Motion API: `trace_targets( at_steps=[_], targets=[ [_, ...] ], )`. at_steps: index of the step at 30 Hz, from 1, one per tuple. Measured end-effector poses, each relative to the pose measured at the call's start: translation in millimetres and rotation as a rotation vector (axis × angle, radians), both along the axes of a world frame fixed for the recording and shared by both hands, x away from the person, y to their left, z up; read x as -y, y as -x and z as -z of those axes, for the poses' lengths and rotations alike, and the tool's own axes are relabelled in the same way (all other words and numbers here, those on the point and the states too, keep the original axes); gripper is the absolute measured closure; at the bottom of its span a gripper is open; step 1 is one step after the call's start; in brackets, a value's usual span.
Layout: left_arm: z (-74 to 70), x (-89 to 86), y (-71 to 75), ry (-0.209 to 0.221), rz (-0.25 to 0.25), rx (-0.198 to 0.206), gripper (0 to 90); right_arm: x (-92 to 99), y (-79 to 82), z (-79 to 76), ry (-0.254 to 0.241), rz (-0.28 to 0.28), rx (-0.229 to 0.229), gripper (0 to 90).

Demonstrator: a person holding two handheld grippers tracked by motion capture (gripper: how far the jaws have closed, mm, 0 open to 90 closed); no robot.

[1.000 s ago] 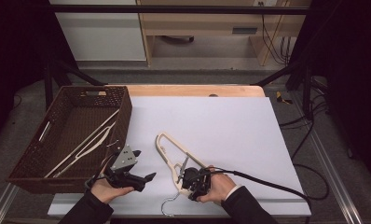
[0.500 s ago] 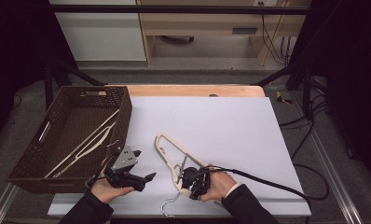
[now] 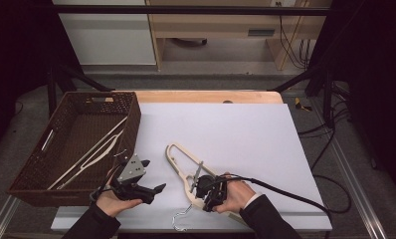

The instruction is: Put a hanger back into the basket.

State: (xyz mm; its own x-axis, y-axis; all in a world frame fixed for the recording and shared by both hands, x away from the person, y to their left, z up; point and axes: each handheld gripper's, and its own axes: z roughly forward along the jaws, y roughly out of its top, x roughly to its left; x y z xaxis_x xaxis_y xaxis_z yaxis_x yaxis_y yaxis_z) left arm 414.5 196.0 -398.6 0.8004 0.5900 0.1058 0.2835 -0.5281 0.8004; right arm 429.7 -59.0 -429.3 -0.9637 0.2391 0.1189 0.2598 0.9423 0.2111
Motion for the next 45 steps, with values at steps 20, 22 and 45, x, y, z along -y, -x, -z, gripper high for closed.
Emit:
trace_targets(
  at_steps=[20,22,45],
  targets=[
    [-18.9,-10.6,4.2,0.004,0.021,0.075,11.1,22.4,0.8,-39.5,-0.059,-0.010,0.003,74.6],
    [-21.4,-10.9,4.8,-0.006,0.038,0.084,11.1,25.8,1.1,-44.9,-0.071,-0.018,0.000,74.6],
    [-60.3,29.7,6.0,-0.314,0.272,0.237,11.7,57.7,9.5,-103.8,-0.207,-0.105,-0.014,74.5]
  ],
)
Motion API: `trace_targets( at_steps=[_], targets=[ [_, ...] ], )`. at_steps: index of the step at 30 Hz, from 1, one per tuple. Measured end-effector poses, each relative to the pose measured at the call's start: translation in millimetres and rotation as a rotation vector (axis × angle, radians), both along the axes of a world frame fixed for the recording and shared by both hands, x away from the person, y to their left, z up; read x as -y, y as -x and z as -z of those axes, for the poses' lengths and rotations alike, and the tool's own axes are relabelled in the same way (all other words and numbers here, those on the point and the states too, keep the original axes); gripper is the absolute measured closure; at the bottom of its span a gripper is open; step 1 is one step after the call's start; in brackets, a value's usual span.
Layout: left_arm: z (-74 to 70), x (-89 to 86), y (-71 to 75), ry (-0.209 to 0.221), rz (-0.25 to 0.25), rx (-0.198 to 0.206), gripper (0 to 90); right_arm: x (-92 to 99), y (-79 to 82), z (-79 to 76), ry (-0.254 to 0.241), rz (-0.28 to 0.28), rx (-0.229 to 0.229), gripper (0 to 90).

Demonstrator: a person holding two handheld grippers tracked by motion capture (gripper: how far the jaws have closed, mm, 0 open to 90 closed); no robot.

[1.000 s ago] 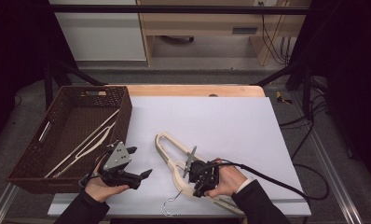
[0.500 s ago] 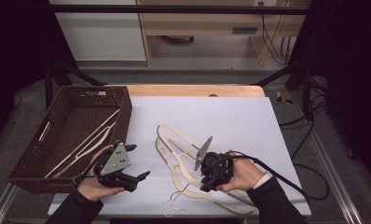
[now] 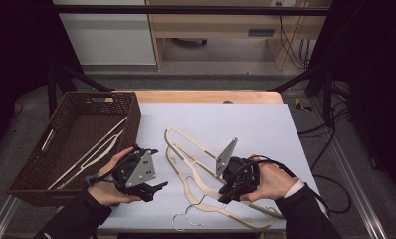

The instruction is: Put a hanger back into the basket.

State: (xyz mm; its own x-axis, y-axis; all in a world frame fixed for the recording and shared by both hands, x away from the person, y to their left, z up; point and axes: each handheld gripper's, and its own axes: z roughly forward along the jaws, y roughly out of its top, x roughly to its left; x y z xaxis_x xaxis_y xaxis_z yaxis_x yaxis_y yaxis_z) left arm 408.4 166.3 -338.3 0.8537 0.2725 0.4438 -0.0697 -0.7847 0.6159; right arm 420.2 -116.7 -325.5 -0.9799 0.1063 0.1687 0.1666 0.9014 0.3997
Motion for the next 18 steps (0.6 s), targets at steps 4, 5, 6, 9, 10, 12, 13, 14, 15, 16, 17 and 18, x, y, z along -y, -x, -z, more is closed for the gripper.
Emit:
trace_targets(
  at_steps=[4,5,6,9,10,12,13,14,15,16,17,18],
  targets=[
    [-3.0,10.3,-0.6,-0.053,0.050,0.030,13.2,1.3,1.3,-2.7,-0.004,-0.019,-0.014,74.5],
    [-4.6,12.5,-0.6,-0.073,0.067,0.040,13.9,2.0,1.4,-3.5,-0.004,-0.027,-0.017,74.5],
    [-5.2,15.7,-0.3,-0.076,0.081,0.050,14.7,2.5,1.6,-4.3,-0.005,-0.031,-0.022,74.5],
    [-7.7,21.7,-0.9,-0.135,0.114,0.082,16.8,3.0,3.1,-6.0,-0.004,-0.048,-0.044,74.6],
    [-7.6,24.7,-0.9,-0.152,0.127,0.096,17.4,2.8,3.6,-6.1,-0.005,-0.049,-0.049,74.5],
    [-6.4,29.2,-0.5,-0.174,0.153,0.126,18.8,3.0,4.7,-7.4,-0.004,-0.061,-0.057,74.6],
    [-6.0,31.0,0.1,-0.189,0.160,0.136,20.3,3.3,5.4,-8.3,-0.007,-0.069,-0.065,74.5],
    [-4.7,33.5,1.1,-0.205,0.167,0.149,21.2,3.5,5.6,-8.8,-0.011,-0.075,-0.064,74.6],
    [-3.4,35.9,1.9,-0.220,0.179,0.167,22.0,3.9,6.0,-9.5,-0.017,-0.079,-0.068,74.5],
    [-1.9,38.5,2.8,-0.237,0.194,0.182,23.5,4.2,6.7,-10.1,-0.015,-0.083,-0.079,74.5],
    [-0.8,39.9,3.4,-0.247,0.202,0.192,26.0,4.2,7.4,-10.4,-0.019,-0.085,-0.080,74.5],
    [-0.2,41.9,4.0,-0.272,0.219,0.210,27.1,4.1,7.8,-10.2,-0.016,-0.092,-0.082,74.5]
  ],
)
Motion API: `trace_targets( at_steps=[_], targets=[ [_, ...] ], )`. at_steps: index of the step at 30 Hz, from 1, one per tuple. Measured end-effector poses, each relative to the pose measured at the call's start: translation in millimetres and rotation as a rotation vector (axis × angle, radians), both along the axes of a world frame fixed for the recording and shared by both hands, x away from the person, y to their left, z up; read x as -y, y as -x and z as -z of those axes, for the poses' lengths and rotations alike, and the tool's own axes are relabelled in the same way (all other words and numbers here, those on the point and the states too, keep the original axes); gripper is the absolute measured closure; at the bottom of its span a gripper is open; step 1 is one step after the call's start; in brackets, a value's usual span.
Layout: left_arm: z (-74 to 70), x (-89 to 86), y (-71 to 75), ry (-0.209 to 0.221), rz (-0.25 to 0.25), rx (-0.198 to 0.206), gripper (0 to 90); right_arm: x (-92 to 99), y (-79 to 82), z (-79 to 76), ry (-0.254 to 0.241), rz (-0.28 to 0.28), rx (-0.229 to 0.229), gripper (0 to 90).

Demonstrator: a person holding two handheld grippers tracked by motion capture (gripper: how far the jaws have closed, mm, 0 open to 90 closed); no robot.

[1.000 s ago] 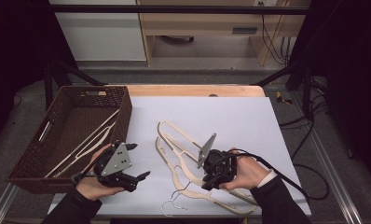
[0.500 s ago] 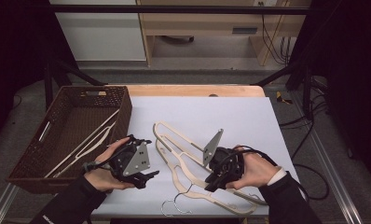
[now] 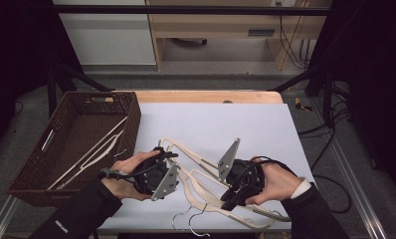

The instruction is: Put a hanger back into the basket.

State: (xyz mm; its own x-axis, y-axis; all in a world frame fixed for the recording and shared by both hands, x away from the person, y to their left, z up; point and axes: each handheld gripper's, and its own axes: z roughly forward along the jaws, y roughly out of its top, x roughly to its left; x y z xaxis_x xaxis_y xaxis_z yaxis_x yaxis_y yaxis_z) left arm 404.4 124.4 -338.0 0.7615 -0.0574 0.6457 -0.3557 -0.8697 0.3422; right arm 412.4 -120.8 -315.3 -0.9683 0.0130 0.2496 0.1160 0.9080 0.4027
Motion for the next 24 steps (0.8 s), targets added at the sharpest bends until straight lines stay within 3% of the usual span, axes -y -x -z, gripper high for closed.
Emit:
trace_targets(
  at_steps=[6,11,14,19,24],
  targets=[
    [5.7,7.5,2.4,-0.049,0.075,0.034,39.4,-0.7,1.7,0.4,0.000,-0.014,-0.008,74.5],
    [10.9,11.2,3.5,-0.105,0.109,0.072,50.9,-2.1,1.3,1.2,-0.001,-0.018,-0.019,74.5],
    [14.2,12.1,2.4,-0.110,0.133,0.110,57.9,-2.8,1.8,1.9,-0.001,-0.026,-0.022,74.5],
    [17.0,13.6,1.9,-0.124,0.152,0.139,68.1,-2.5,2.4,1.0,-0.017,-0.032,-0.024,74.5],
    [19.8,17.7,2.3,-0.166,0.204,0.190,75.5,-2.0,3.0,0.3,-0.026,-0.042,-0.030,74.5]
  ],
)
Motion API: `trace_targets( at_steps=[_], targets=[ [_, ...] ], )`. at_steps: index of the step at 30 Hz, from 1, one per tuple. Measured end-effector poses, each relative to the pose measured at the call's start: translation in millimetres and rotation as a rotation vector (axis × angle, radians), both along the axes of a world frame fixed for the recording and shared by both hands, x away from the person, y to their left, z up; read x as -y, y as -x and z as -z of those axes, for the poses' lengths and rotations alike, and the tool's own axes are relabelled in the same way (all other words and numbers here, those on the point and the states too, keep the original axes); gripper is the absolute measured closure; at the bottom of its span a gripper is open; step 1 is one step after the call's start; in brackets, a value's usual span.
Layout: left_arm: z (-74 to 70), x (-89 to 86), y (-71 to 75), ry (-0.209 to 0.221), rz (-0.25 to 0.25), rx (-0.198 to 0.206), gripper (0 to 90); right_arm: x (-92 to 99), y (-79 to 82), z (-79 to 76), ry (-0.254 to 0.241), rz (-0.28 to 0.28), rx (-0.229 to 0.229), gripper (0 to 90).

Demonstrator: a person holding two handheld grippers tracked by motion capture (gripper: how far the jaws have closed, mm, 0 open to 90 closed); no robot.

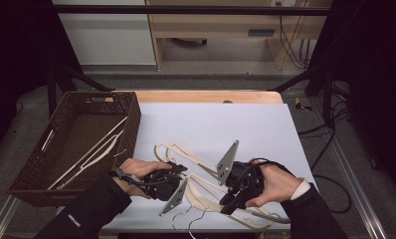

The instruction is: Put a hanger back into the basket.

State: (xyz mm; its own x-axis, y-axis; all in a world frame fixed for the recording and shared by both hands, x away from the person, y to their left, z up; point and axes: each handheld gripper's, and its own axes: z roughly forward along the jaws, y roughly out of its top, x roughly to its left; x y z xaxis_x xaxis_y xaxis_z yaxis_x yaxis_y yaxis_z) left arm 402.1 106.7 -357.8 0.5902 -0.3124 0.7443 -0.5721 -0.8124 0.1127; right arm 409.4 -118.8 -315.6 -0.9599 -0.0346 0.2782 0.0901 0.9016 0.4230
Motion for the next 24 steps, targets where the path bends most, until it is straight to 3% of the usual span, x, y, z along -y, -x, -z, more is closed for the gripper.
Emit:
trace_targets(
  at_steps=[3,5,6,10,11,14,16,17,24],
  targets=[
    [0.1,0.7,-0.2,0.005,0.023,0.007,80.9,-0.4,0.3,0.4,0.003,-0.005,-0.004,74.5],
    [-0.3,0.4,0.3,-0.031,0.025,0.016,81.9,-0.5,0.2,0.7,0.002,-0.007,-0.009,74.5],
    [1.9,0.4,0.9,-0.017,0.031,0.014,82.3,-0.6,0.2,0.7,0.004,-0.005,-0.010,74.4],
    [1.8,-0.8,3.4,-0.043,0.045,0.033,83.9,-1.5,-0.6,1.5,0.001,-0.011,-0.020,74.4],
    [2.7,-1.4,4.0,-0.027,0.048,0.023,84.1,-1.6,-0.7,1.7,-0.001,-0.014,-0.021,74.3],
    [1.3,-2.7,7.2,-0.027,0.055,0.043,84.6,-1.6,-0.5,1.4,-0.004,-0.022,-0.027,74.3],
    [-0.2,-3.1,8.2,-0.045,0.052,0.035,84.8,-1.1,-0.3,0.5,-0.006,-0.022,-0.026,74.2],
    [1.0,-3.4,8.9,-0.027,0.048,0.023,84.9,-0.6,-0.3,0.3,-0.010,-0.024,-0.028,74.1],
    [-0.8,-5.0,9.9,-0.021,0.009,-0.002,85.2,3.2,-1.4,-2.7,-0.027,-0.011,-0.003,73.3]
  ],
)
